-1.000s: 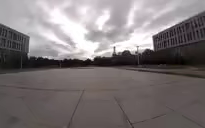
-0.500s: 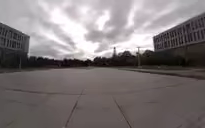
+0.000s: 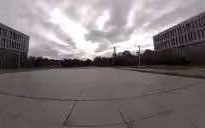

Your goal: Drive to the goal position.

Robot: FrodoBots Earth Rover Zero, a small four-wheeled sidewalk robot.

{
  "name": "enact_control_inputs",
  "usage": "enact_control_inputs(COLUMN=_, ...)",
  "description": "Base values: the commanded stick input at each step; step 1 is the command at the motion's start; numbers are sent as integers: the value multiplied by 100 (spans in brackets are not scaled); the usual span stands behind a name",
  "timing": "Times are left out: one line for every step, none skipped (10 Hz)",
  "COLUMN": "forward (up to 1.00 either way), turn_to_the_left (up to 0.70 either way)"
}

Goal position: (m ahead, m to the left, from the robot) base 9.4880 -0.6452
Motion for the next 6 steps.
enact_control_inputs(forward=70, turn_to_the_left=0)
enact_control_inputs(forward=70, turn_to_the_left=0)
enact_control_inputs(forward=70, turn_to_the_left=0)
enact_control_inputs(forward=70, turn_to_the_left=0)
enact_control_inputs(forward=70, turn_to_the_left=0)
enact_control_inputs(forward=70, turn_to_the_left=0)
